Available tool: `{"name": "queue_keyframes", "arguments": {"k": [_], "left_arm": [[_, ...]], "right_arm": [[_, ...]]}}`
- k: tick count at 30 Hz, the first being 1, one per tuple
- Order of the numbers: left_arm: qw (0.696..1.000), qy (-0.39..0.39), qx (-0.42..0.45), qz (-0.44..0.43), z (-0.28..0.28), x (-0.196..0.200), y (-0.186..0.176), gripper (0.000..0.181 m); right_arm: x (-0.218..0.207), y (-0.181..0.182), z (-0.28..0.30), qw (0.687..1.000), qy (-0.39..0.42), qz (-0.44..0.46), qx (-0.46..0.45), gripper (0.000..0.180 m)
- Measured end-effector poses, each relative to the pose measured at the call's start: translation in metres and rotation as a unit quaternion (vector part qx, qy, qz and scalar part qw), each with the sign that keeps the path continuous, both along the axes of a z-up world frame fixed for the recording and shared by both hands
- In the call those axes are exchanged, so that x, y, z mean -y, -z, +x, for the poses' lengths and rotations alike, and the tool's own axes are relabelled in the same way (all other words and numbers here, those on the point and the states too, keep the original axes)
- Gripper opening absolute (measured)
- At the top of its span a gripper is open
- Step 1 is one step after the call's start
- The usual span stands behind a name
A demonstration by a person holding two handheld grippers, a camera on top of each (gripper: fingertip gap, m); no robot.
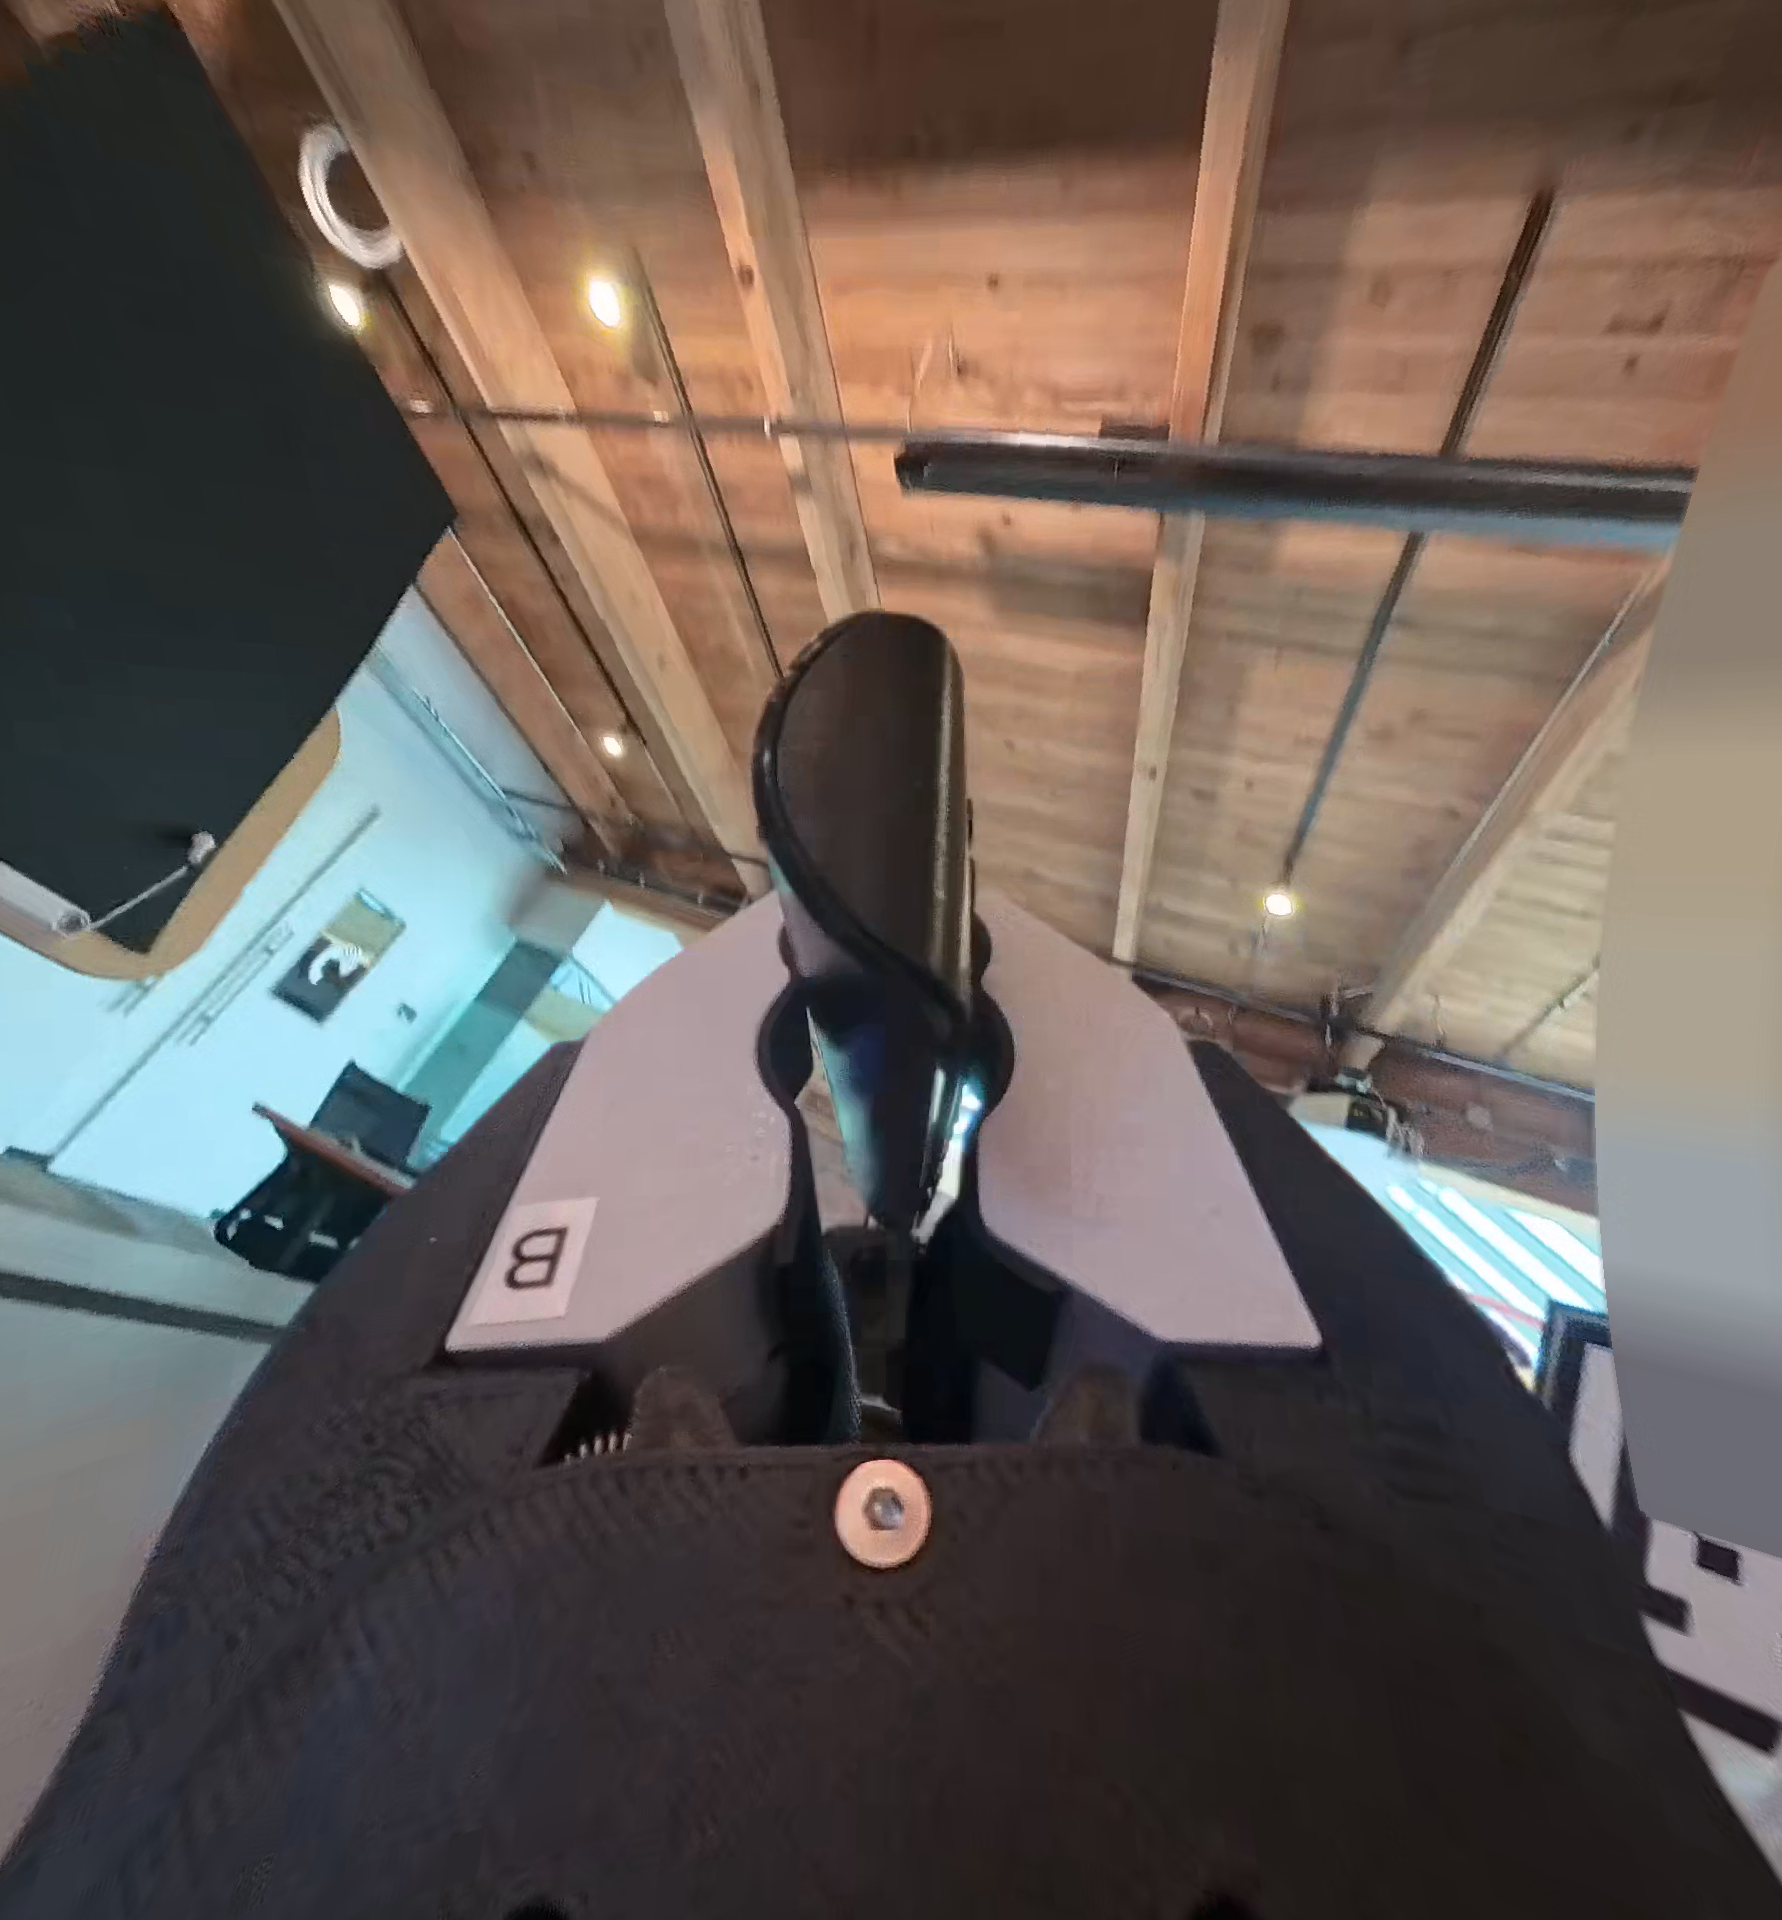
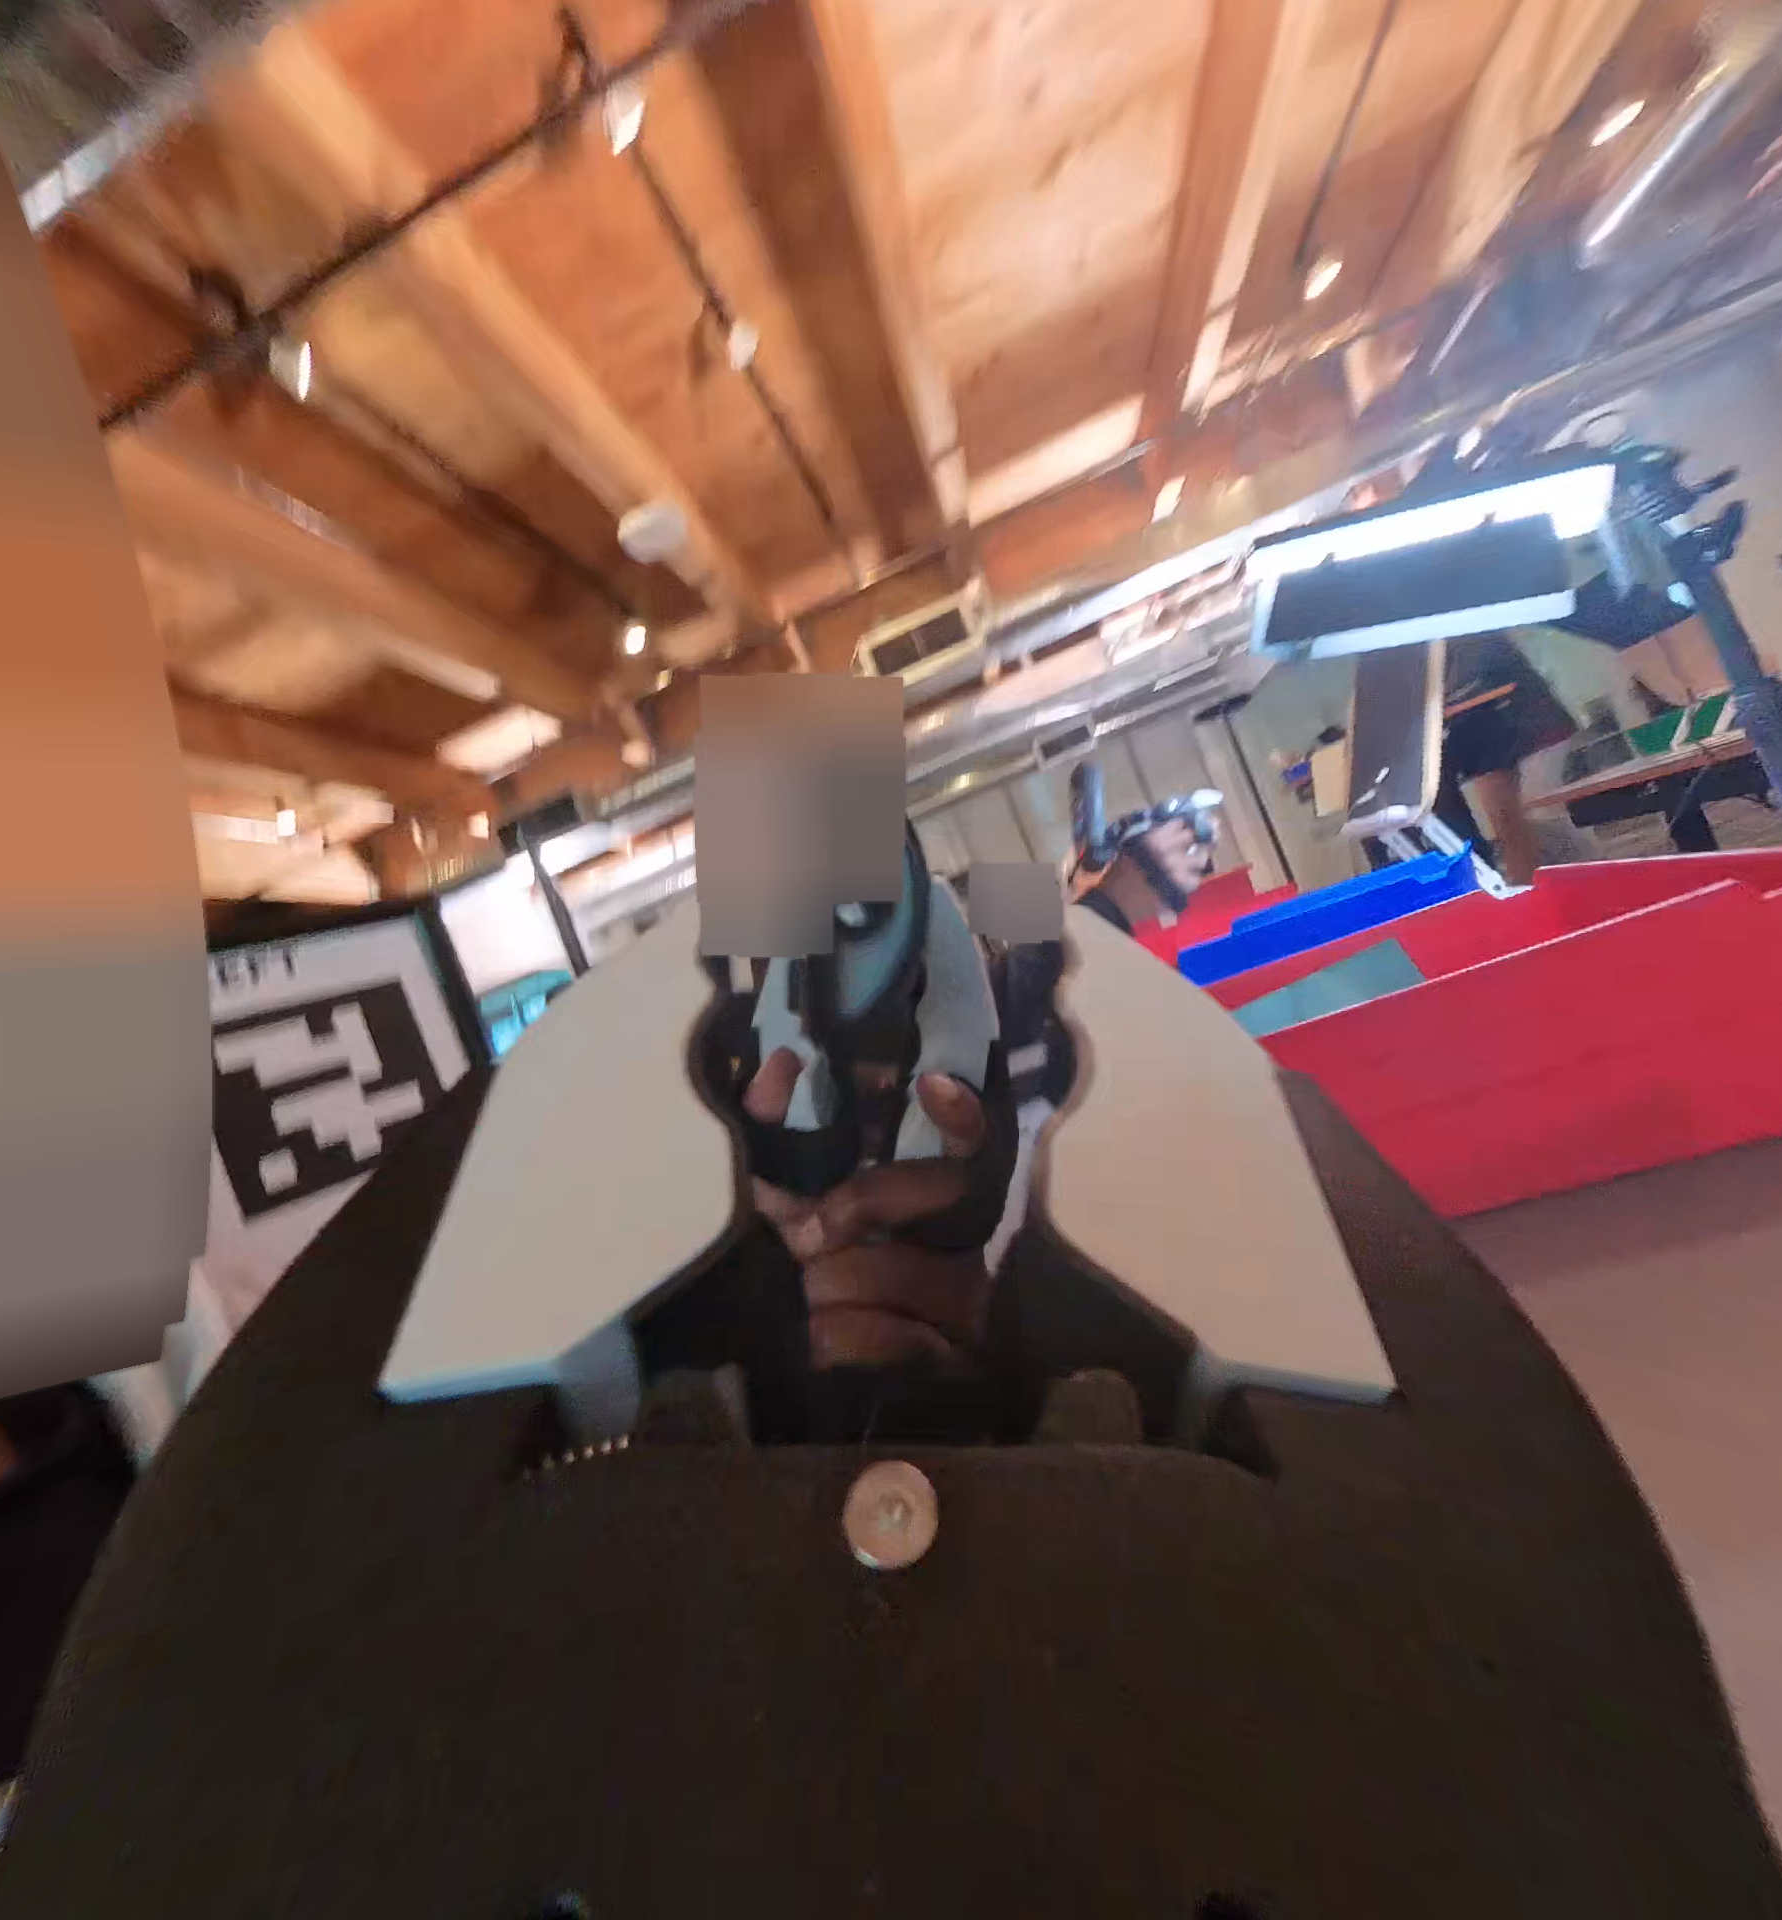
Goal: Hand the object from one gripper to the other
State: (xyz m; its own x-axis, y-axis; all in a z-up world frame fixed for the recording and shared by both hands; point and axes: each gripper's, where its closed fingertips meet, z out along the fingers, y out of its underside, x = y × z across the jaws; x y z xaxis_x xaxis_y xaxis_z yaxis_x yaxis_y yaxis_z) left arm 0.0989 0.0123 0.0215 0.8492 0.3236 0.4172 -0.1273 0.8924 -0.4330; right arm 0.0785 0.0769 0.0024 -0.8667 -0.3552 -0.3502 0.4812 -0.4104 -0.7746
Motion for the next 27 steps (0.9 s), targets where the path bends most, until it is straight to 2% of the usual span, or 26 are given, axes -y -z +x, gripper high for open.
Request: {"name": "queue_keyframes", "arguments": {"k": [2,4,5,6,7,10,12,13,14,15,18,19,20,21,22,23,27], "left_arm": [[1.000,-0.011,-0.004,0.011,-0.001,-0.007,-0.002,0.024],[1.000,-0.011,0.001,-0.003,-0.004,-0.021,-0.001,0.024],[1.000,-0.008,0.001,-0.014,-0.004,-0.028,0.001,0.025],[1.000,-0.005,0.005,-0.022,-0.005,-0.034,0.004,0.025],[1.000,-0.009,0.008,-0.027,-0.006,-0.037,0.006,0.026],[0.998,0.020,0.004,-0.067,-0.002,-0.044,0.010,0.028],[0.995,0.034,0.014,-0.091,-0.001,-0.044,0.017,0.039],[0.994,0.037,0.017,-0.100,0.001,-0.042,0.020,0.038],[0.993,0.045,0.016,-0.112,0.004,-0.043,0.022,0.026],[0.991,0.047,0.025,-0.122,0.002,-0.044,0.026,0.025],[0.996,0.029,0.018,-0.080,0.003,-0.039,0.023,0.024],[0.998,0.023,0.018,-0.055,0.003,-0.038,0.022,0.024],[0.999,0.015,0.016,-0.032,0.002,-0.038,0.022,0.024],[1.000,0.011,0.015,-0.017,0.001,-0.040,0.024,0.024],[1.000,0.011,0.016,-0.007,0.001,-0.044,0.026,0.024],[1.000,0.013,0.015,0.002,0.001,-0.046,0.027,0.025],[0.996,0.063,0.041,-0.049,-0.003,-0.060,0.037,0.028]], "right_arm": [[0.007,0.005,-0.001,0.999,-0.007,-0.013,0.048,0.071],[0.015,0.007,0.009,0.997,-0.042,-0.009,0.060,0.069],[0.015,0.007,0.013,0.997,-0.051,-0.011,0.054,0.055],[0.014,0.005,0.016,0.998,-0.049,-0.015,0.040,0.032],[0.012,0.005,0.015,0.999,-0.032,-0.013,0.024,0.025],[0.007,0.007,0.014,0.999,-0.016,0.024,-0.021,0.024],[0.001,0.003,0.012,0.999,-0.029,0.029,-0.019,0.024],[-0.001,0.001,0.011,0.999,-0.031,0.032,-0.022,0.024],[-0.003,0.001,0.009,0.998,-0.026,0.040,-0.029,0.024],[-0.003,0.002,0.008,0.998,-0.017,0.051,-0.040,0.024],[-0.001,-0.001,0.009,0.998,-0.005,0.039,-0.041,0.025],[-0.001,-0.006,0.008,0.999,0.005,0.007,-0.030,0.030],[-0.002,-0.011,0.007,0.999,0.020,-0.032,-0.018,0.042],[-0.002,-0.012,0.006,0.998,0.033,-0.056,-0.005,0.043],[0.000,-0.010,0.006,0.998,0.038,-0.057,0.002,0.029],[0.002,-0.008,0.007,0.998,0.041,-0.051,0.000,0.026],[-0.006,-0.007,0.001,1.000,0.016,0.000,-0.009,0.024]]}}
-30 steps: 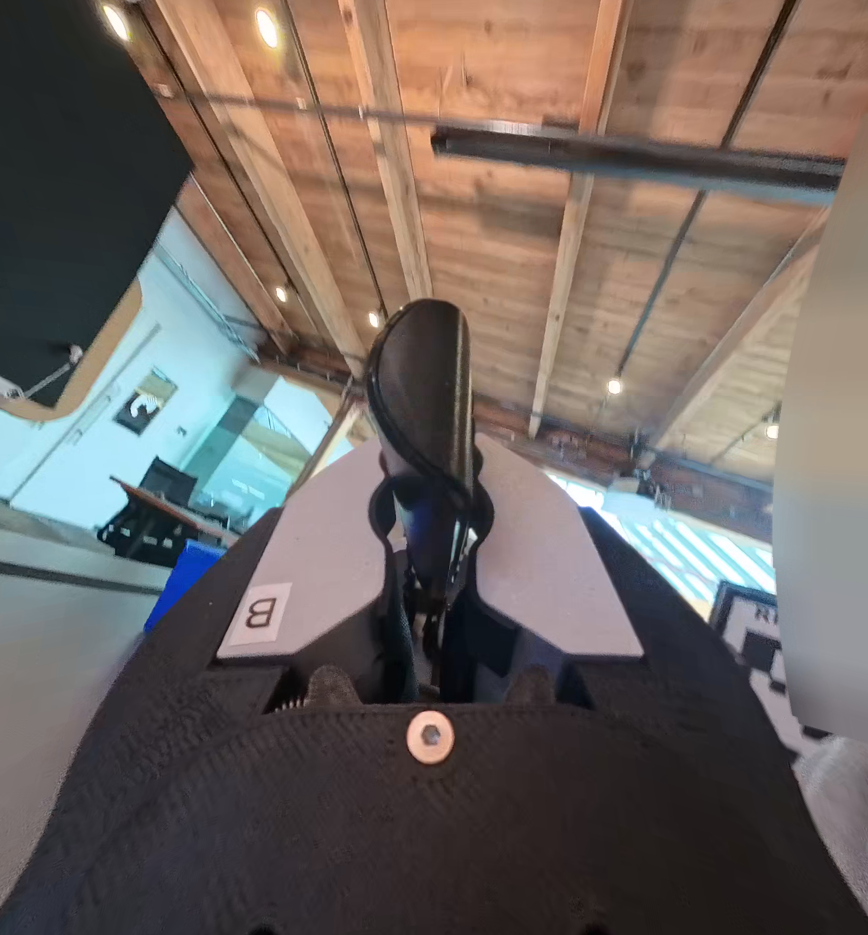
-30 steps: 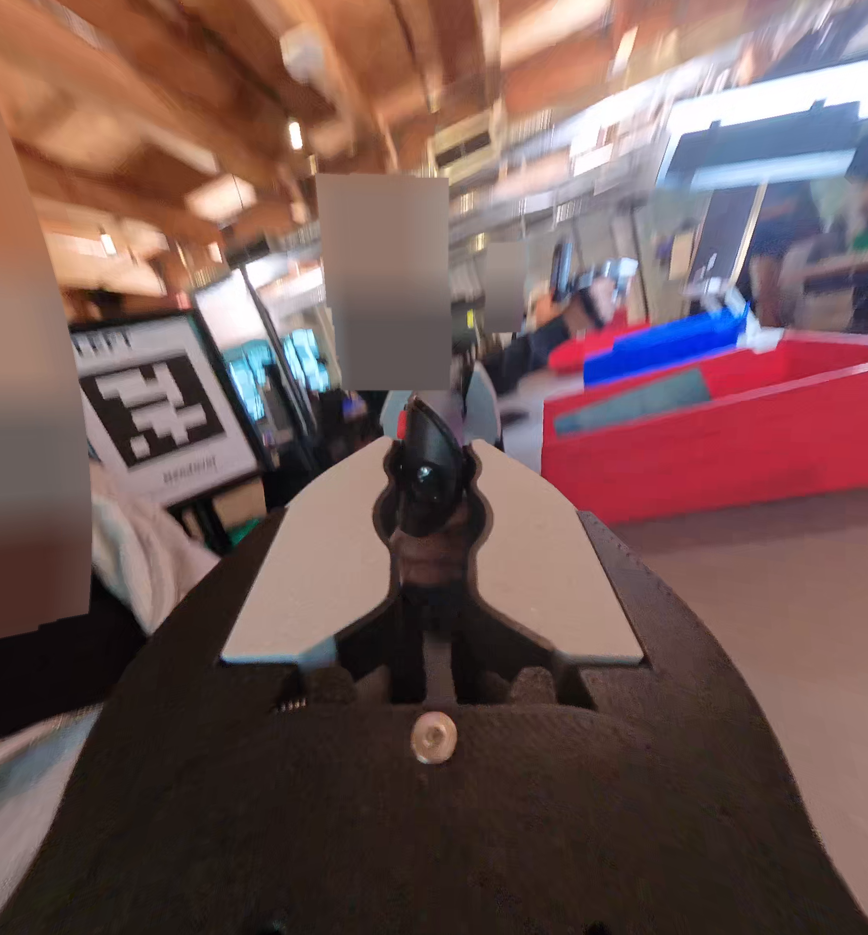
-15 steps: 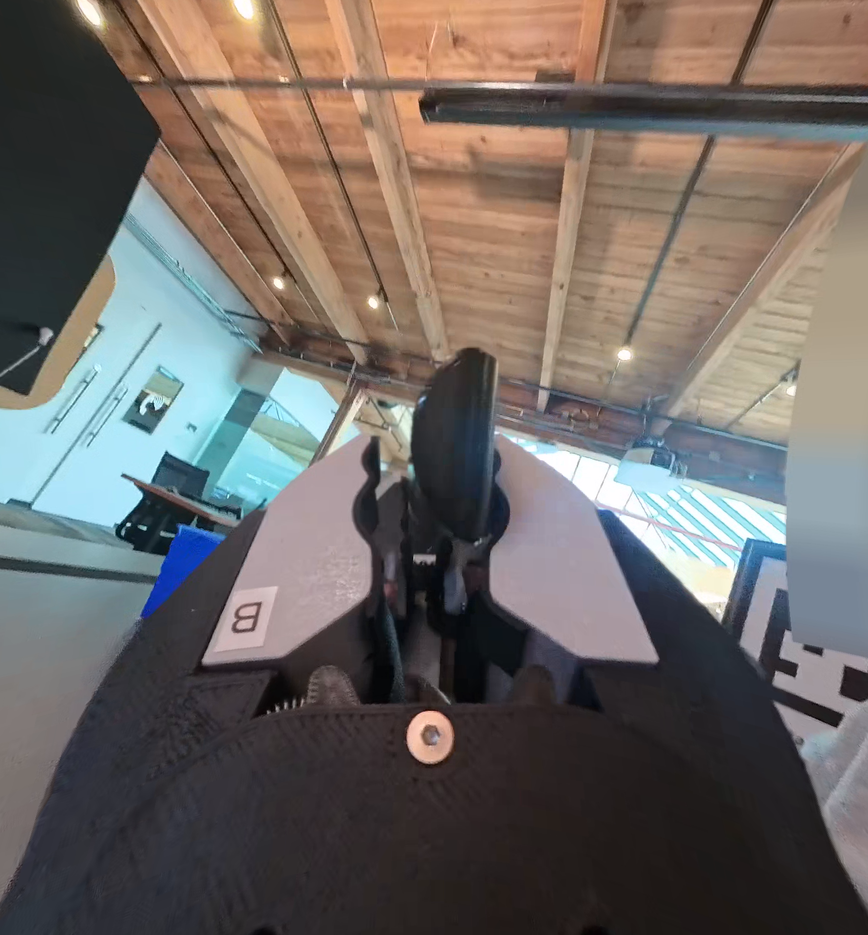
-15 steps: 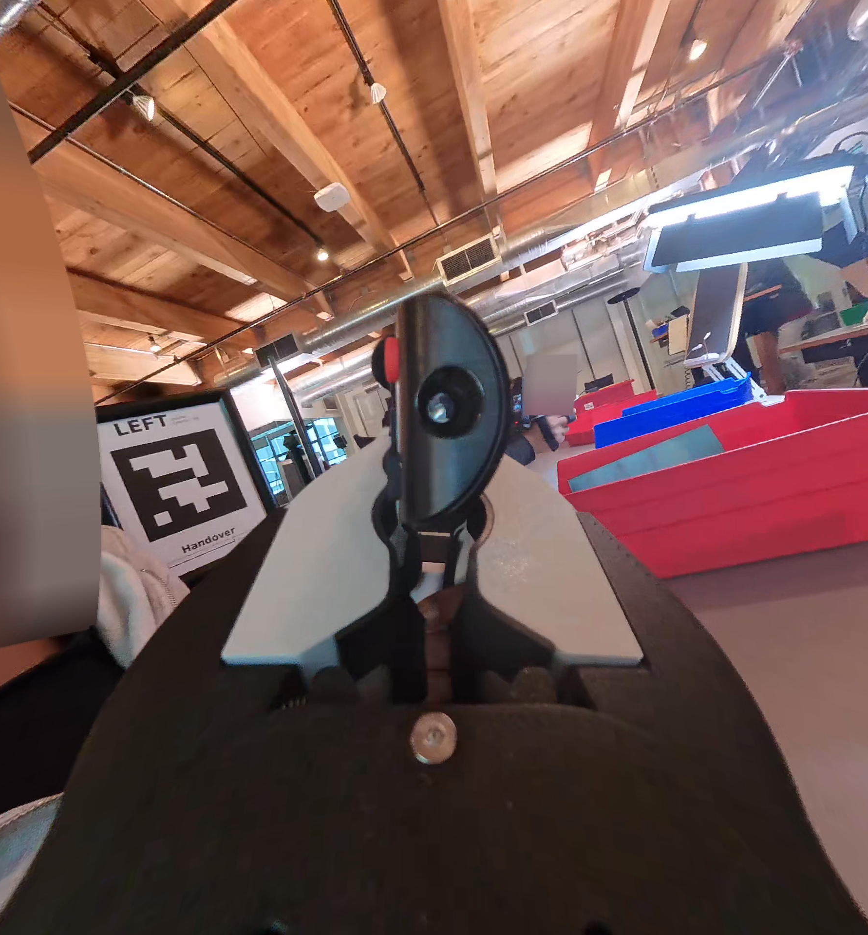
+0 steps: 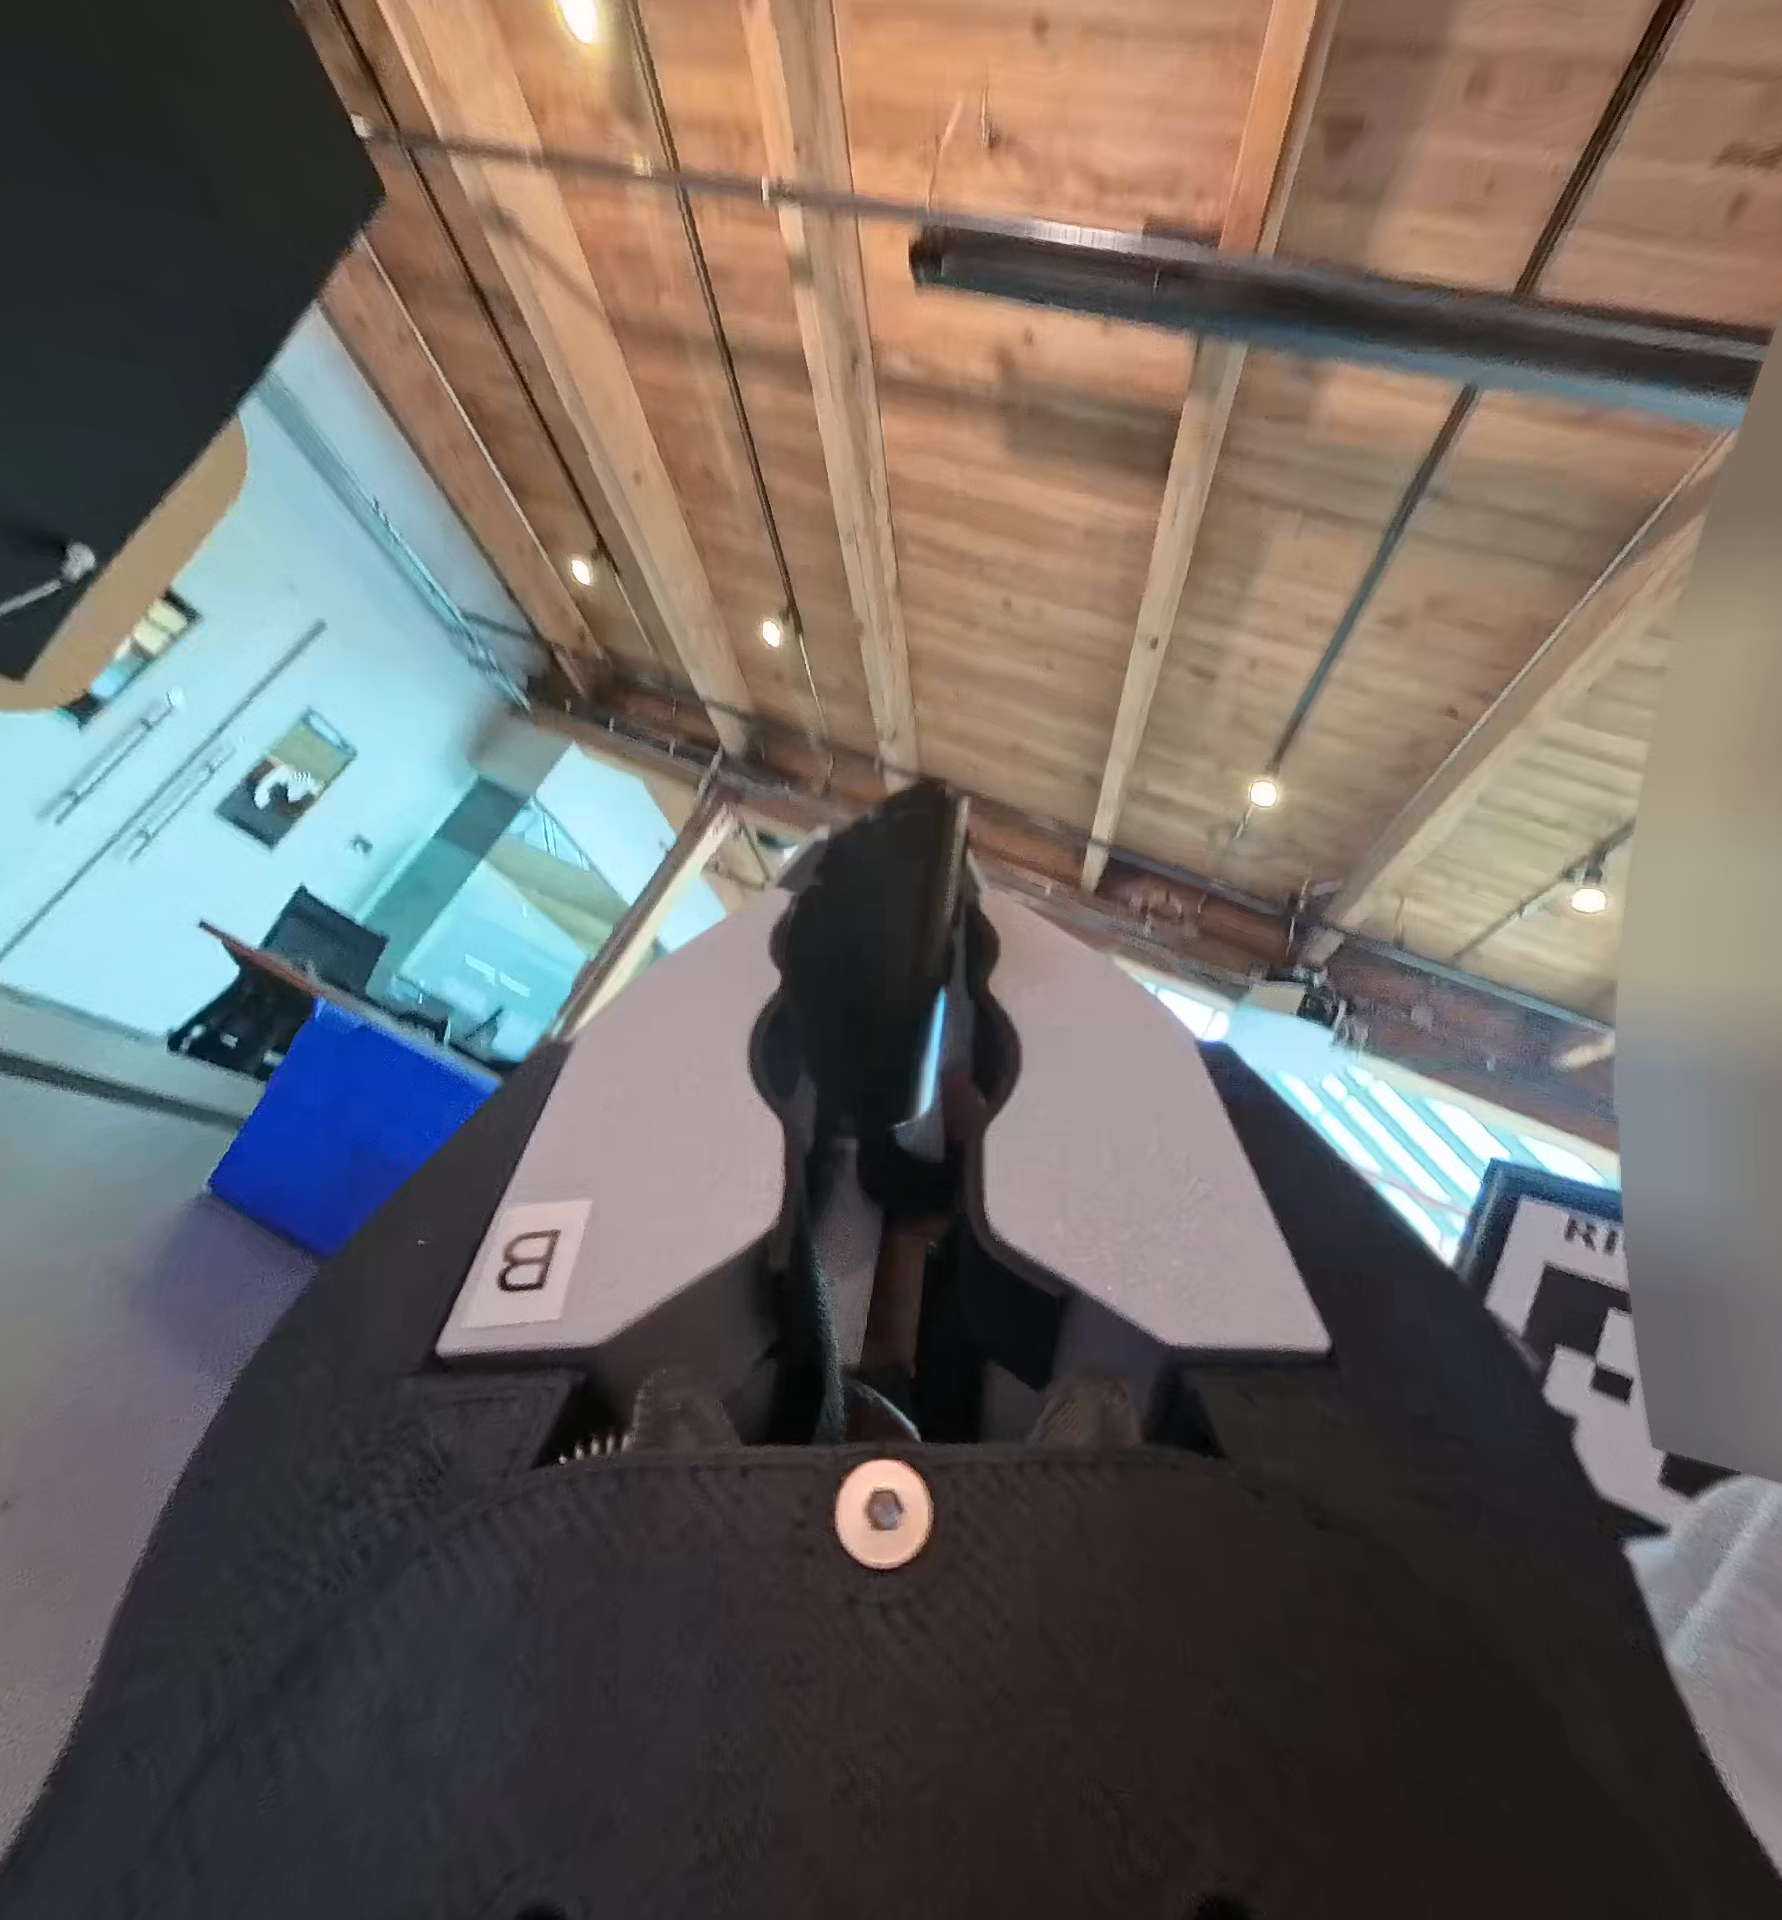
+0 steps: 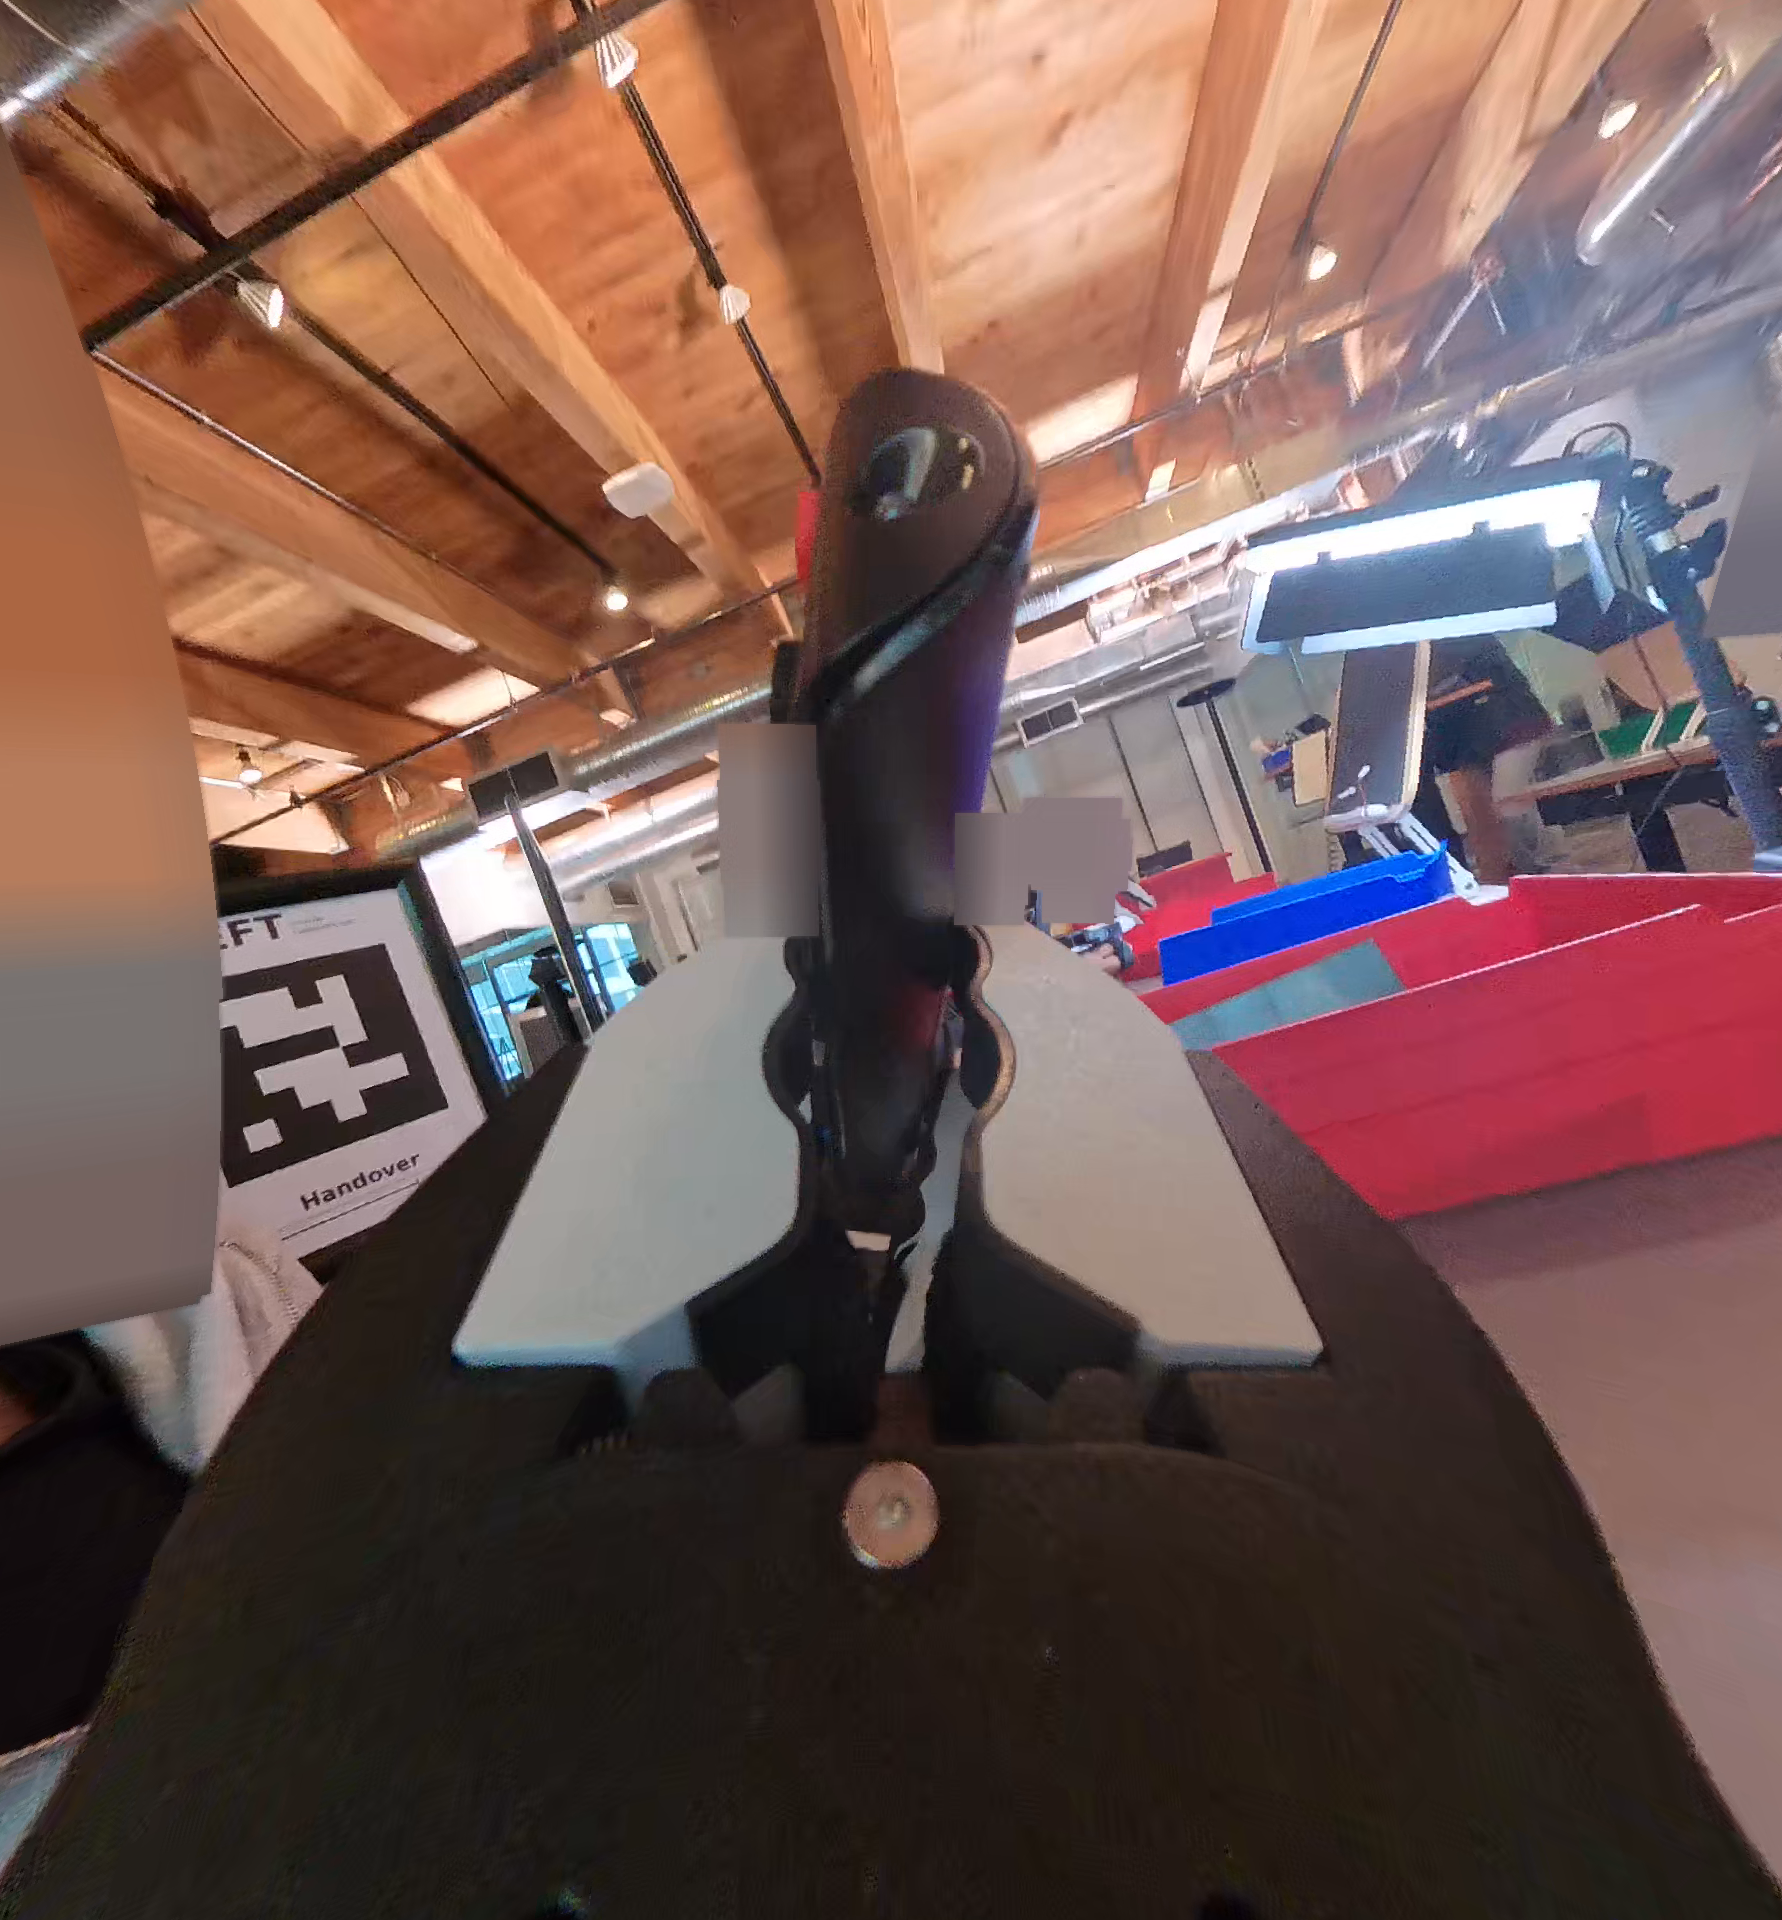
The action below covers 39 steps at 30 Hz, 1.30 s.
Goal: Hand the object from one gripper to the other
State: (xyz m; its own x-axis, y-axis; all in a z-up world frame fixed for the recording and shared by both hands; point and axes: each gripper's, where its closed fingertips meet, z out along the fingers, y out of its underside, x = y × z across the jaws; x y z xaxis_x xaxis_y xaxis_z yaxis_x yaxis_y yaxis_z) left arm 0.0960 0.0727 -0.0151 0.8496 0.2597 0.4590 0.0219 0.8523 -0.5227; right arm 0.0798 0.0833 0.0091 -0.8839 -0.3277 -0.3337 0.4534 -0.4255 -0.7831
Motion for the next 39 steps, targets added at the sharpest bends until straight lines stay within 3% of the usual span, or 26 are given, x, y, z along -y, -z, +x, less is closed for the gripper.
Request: {"name": "queue_keyframes", "arguments": {"k": [2,7,9,10,12,16,19,22,25,29,30,32,39], "left_arm": [[0.999,0.013,0.013,-0.049,0.001,0.000,0.007,0.040],[0.974,0.104,0.067,-0.188,0.016,0.000,0.037,0.051],[0.969,0.121,0.061,-0.205,0.024,-0.001,0.041,0.045],[0.965,0.129,0.052,-0.223,0.029,-0.005,0.043,0.025],[0.959,0.115,0.043,-0.254,0.030,-0.011,0.049,0.022],[0.981,0.089,0.025,-0.170,0.026,-0.011,0.035,0.020],[0.990,0.072,0.011,-0.120,0.024,-0.014,0.028,0.020],[0.985,0.080,0.022,-0.150,0.023,-0.018,0.030,0.023],[0.984,0.074,0.016,-0.164,0.024,-0.004,0.020,0.061],[0.967,0.095,0.015,-0.236,0.026,-0.006,0.009,0.063],[0.960,0.103,0.015,-0.261,0.026,-0.012,0.010,0.060],[0.949,0.089,0.019,-0.301,0.021,-0.018,0.013,0.026],[0.976,0.035,0.006,-0.214,0.013,0.000,-0.007,0.024]], "right_arm": [[-0.007,-0.003,-0.004,1.000,-0.004,0.017,-0.006,0.024],[-0.011,0.006,0.004,0.991,-0.064,0.111,-0.034,0.024],[-0.007,0.013,0.012,0.985,-0.078,0.142,-0.055,0.024],[-0.005,0.016,0.016,0.983,-0.082,0.153,-0.065,0.024],[-0.002,0.018,0.020,0.981,-0.084,0.156,-0.073,0.025],[0.006,0.011,0.023,0.989,-0.048,0.107,-0.095,0.037],[0.021,0.031,0.036,0.974,-0.035,0.164,-0.151,0.029],[0.018,0.032,0.036,0.973,-0.056,0.179,-0.136,0.027],[0.016,0.041,0.035,0.965,-0.064,0.210,-0.144,0.025],[0.022,0.059,0.048,0.946,-0.099,0.258,-0.169,0.026],[0.023,0.064,0.052,0.941,-0.108,0.269,-0.174,0.026],[0.025,0.071,0.058,0.933,-0.122,0.285,-0.184,0.026],[0.028,0.069,0.055,0.943,-0.122,0.268,-0.159,0.026]]}}
